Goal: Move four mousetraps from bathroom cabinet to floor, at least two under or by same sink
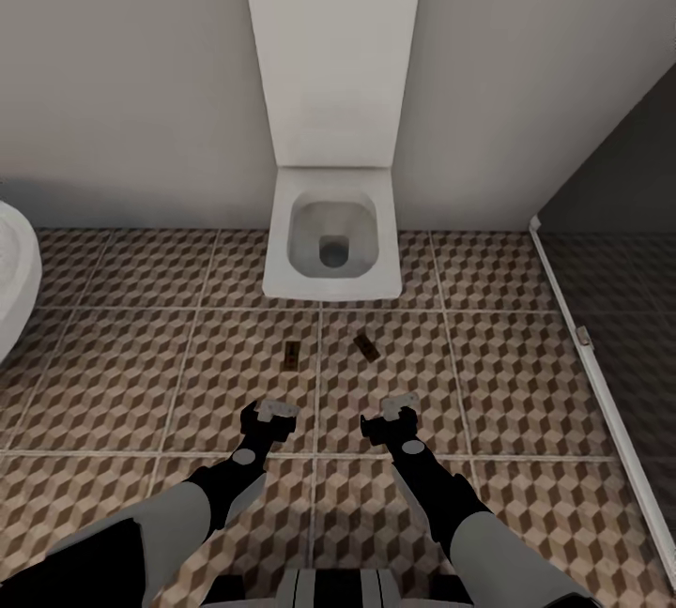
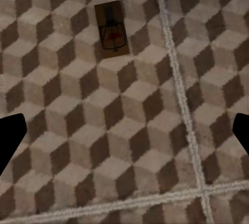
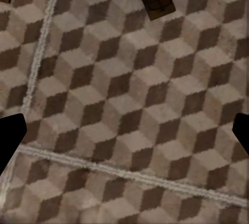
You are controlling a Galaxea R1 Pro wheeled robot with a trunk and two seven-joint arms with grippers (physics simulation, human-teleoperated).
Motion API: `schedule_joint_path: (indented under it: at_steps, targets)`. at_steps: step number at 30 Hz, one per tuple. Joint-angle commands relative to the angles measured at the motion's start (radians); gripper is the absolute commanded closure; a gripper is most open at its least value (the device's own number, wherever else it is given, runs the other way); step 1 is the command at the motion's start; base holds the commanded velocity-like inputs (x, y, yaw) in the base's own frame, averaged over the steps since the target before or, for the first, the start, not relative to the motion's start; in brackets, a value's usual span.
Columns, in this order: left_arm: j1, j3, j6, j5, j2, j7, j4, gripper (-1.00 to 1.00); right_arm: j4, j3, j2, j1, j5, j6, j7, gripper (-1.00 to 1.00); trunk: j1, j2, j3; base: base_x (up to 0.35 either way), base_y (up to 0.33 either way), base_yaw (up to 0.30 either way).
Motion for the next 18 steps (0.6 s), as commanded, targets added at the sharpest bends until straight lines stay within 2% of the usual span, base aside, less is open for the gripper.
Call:
schedule_joint_path:
  at_steps: [1,18]
  targets:
    - [0.000,-0.009,-0.002,0.005,0.000,0.006,0.000,-1.00,-0.002,0.006,-0.001,0.000,0.004,0.007,-0.007,-1.00,-0.004,0.007,0.003,0.000,0.000,0.000]
    - [0.000,-0.009,-0.002,0.005,0.000,0.006,0.001,-1.00,-0.001,0.006,-0.001,0.000,0.004,0.007,-0.006,-1.00,-0.069,0.126,0.056,0.000,0.000,0.000]
